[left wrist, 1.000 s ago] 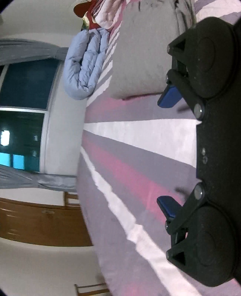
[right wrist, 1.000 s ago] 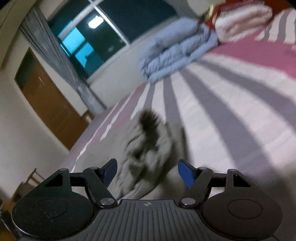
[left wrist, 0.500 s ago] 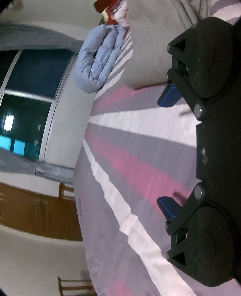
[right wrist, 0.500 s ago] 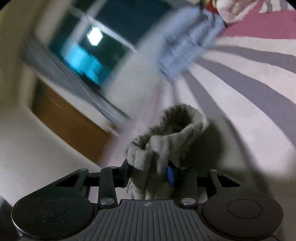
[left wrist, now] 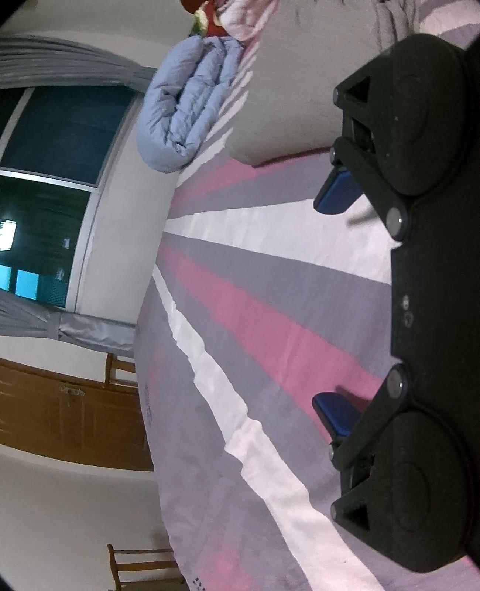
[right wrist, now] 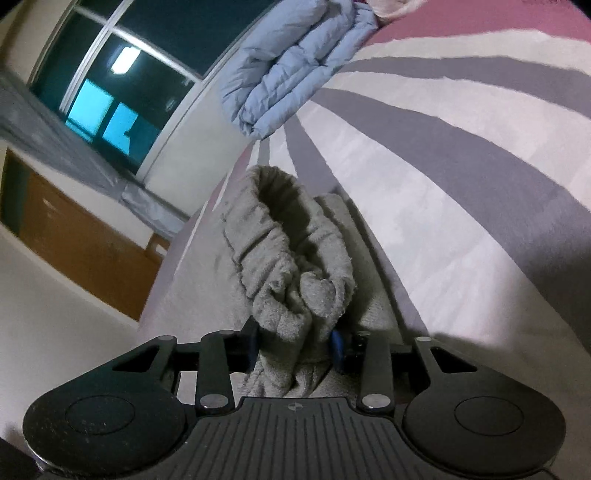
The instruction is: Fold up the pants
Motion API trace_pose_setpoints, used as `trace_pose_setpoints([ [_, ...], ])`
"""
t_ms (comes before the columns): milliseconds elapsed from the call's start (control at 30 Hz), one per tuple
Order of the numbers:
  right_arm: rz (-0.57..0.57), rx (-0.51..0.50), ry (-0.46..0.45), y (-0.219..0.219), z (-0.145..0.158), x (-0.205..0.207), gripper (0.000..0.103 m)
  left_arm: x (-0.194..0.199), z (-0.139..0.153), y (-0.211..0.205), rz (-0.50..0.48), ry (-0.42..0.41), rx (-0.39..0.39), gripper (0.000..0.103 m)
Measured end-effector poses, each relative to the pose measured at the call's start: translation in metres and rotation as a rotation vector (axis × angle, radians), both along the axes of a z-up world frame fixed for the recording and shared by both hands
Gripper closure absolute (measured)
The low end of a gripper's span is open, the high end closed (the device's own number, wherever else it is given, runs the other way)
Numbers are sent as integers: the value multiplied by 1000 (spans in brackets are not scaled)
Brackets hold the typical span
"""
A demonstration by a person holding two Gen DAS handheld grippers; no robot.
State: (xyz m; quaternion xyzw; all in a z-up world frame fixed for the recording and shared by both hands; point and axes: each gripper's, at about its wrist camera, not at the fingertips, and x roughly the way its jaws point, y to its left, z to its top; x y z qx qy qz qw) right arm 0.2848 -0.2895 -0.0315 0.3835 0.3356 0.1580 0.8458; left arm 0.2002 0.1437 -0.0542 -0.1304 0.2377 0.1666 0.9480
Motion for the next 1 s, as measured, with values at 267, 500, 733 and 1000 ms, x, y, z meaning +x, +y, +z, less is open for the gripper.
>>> trace_pose_setpoints([
  [267, 44, -63, -16, 14, 1, 9, 51, 3, -3, -6, -12, 32, 33, 6],
  [500, 79, 5, -55, 31, 22, 10, 59, 4, -4, -6, -18, 41, 20, 6],
  [733, -24, 170, 124, -1, -25, 10, 59, 6, -5, -4, -23, 43, 5, 6],
  [1000, 21, 27, 21, 11, -14, 7, 60, 2, -3, -6, -27, 34, 18, 6],
])
